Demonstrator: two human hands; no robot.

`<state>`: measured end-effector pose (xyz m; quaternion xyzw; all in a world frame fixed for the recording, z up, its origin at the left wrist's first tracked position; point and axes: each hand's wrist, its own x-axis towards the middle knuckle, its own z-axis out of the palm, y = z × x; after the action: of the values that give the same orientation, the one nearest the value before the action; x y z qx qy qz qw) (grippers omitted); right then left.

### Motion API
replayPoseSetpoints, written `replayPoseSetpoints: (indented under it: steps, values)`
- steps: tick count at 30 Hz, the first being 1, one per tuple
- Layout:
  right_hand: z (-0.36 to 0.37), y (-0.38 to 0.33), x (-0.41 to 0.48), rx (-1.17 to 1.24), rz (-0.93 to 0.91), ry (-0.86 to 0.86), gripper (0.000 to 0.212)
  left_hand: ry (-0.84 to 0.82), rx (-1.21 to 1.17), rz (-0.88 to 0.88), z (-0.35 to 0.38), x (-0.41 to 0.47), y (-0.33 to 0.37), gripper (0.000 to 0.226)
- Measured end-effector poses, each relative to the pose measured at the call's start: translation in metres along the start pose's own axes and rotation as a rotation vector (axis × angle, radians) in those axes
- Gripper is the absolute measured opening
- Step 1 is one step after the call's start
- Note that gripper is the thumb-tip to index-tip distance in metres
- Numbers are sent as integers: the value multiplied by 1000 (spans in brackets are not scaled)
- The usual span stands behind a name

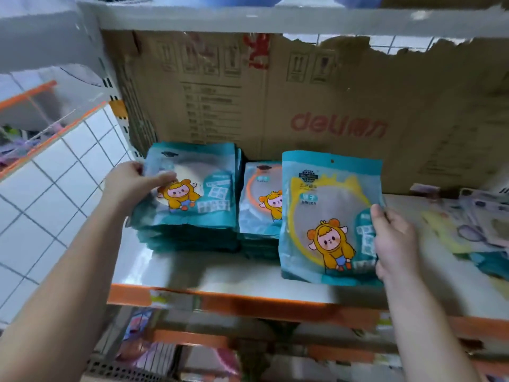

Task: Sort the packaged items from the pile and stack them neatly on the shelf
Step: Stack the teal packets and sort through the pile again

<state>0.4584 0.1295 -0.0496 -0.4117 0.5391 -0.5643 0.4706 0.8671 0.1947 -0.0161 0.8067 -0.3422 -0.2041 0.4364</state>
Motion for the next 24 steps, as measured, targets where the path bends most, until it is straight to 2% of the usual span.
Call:
replayPoseSetpoints:
  steps: [10,14,17,19,22,24]
  values:
    - [0,1,-17,-11,19,43,19,-89,328,123,5,25,7,45]
    - [0,5,-21,-23,44,26,19,-75,451,190,8,31,5,55]
    - [2,6,-23,-42,54,25,20,-4,627,218,11,32,3,66]
    - [5,2,-24,-51,61,19,19,99,736,255,12,27,4,69]
    - [10,-7,-24,-37,75,-18,19,231,765,403,16,11,5,55]
    - [16,-12,-20,-26,72,-45,19,296,661,563,23,-7,2,42]
